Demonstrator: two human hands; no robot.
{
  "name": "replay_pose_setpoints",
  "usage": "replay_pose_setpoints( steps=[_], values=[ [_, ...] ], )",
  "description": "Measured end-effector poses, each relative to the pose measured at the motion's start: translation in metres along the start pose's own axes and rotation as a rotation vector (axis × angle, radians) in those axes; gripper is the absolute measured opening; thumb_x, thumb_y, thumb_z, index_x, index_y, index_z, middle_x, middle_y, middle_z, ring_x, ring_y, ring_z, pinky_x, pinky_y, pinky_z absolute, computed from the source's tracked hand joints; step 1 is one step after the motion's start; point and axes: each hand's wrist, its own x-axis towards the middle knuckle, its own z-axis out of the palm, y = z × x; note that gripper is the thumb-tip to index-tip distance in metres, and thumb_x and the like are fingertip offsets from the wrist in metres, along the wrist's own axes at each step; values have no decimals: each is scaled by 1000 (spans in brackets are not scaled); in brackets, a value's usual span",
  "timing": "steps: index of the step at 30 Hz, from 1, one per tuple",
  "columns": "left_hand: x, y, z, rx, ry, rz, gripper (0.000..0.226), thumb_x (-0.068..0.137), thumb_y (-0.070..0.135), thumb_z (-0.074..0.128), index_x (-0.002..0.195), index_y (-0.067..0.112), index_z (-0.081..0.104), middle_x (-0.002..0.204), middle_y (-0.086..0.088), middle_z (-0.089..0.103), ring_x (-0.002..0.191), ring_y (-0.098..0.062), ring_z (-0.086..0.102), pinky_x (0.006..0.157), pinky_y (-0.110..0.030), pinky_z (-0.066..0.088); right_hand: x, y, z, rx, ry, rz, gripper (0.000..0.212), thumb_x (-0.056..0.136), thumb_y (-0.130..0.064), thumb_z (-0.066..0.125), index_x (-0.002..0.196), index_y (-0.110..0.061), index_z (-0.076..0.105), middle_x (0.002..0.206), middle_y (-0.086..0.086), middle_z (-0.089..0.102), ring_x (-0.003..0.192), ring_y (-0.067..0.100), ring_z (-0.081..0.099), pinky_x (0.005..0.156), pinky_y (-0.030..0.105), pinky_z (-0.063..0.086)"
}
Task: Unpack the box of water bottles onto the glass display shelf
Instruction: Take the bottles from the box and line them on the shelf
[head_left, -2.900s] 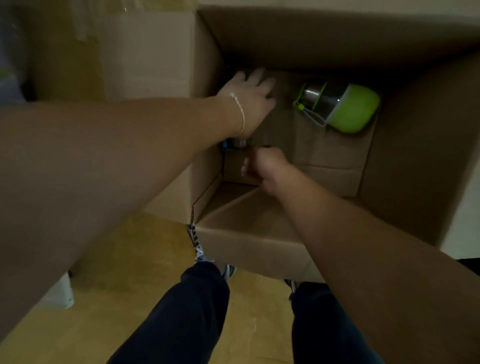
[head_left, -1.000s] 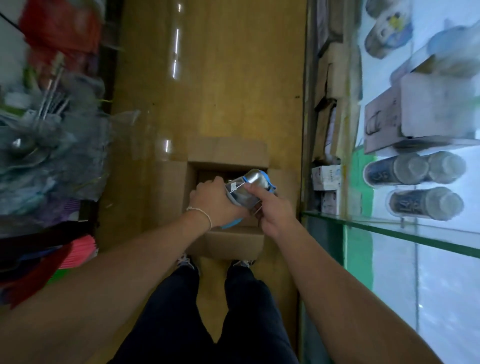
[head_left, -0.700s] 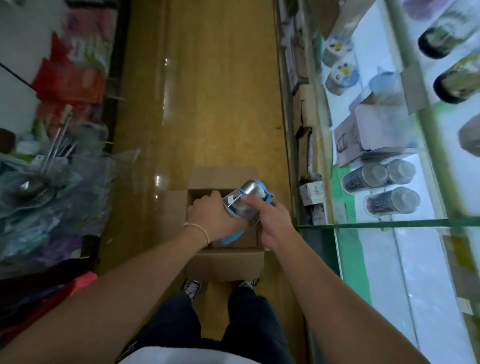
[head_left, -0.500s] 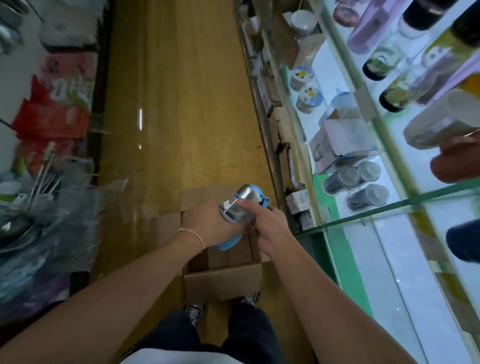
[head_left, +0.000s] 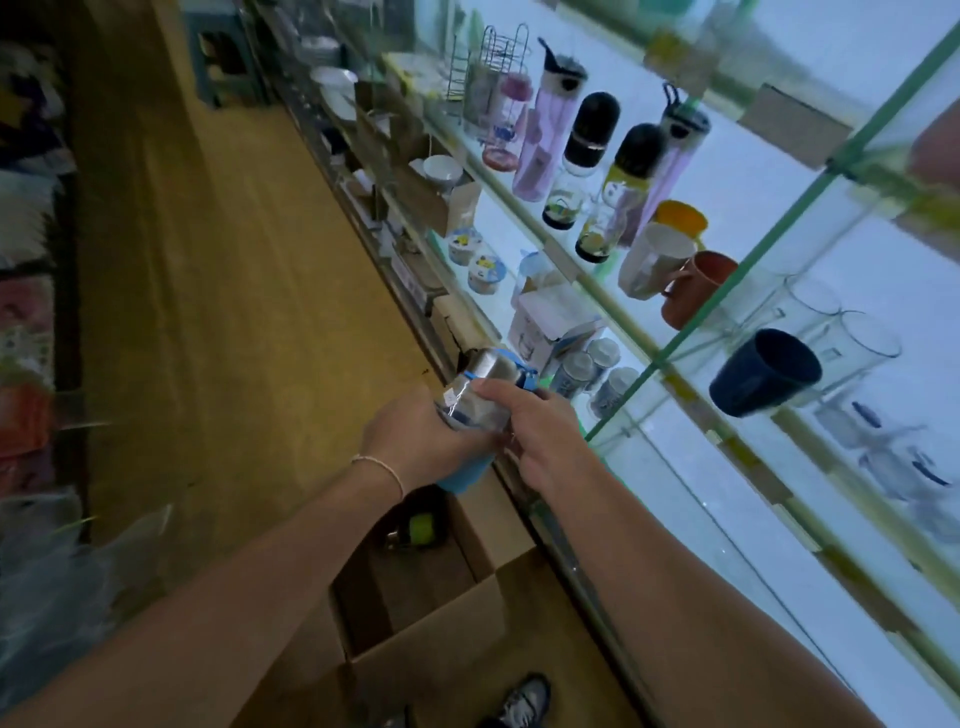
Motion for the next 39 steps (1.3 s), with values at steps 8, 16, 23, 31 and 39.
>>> replay_pose_setpoints(
  steps=[8, 16, 23, 31, 39],
  values=[
    [-24, 81, 5, -5, -73, 301, 72, 56, 83, 69, 69, 15, 52, 62, 0, 53, 61, -19, 57, 51, -31, 39, -52, -65, -53, 27, 109, -151, 58, 47, -20, 92, 100, -7, 73, 90, 11, 77, 84, 26, 75, 79, 42, 62],
    [-70, 180, 27, 52, -65, 578, 81, 56, 84, 67, 85, 9, 56, 63, 2, 54, 62, -12, 58, 46, -25, 33, -131, -130, -133, 23, 266, -377, 43, 55, -19, 92, 93, -10, 75, 81, 7, 75, 71, 19, 71, 70, 36, 61],
    [-138, 261, 66, -59, -70, 815, 65, 57, 71, 78, 93, 21, 56, 82, 7, 65, 75, -6, 63, 59, -30, 50, -219, -162, -218, 106, 328, -550, 29, 68, -5, 85, 95, -4, 74, 71, 2, 72, 56, 12, 67, 54, 24, 50],
    [-219, 343, 123, -114, -46, 1029, 62, 58, 73, 73, 86, 20, 57, 71, 5, 62, 68, -12, 64, 51, -26, 40, -295, -183, -313, 68, 498, -676, 55, 45, -24, 92, 96, -8, 76, 88, 10, 77, 82, 29, 75, 77, 45, 62],
    [-266, 397, 184, -112, -82, 1152, 76, 55, 89, 58, 99, 27, 65, 85, 13, 67, 78, -2, 64, 67, -34, 57, -347, -188, -387, 63, 591, -751, 25, 64, -8, 87, 87, -8, 76, 80, 9, 77, 69, 21, 74, 61, 29, 57]
  ],
)
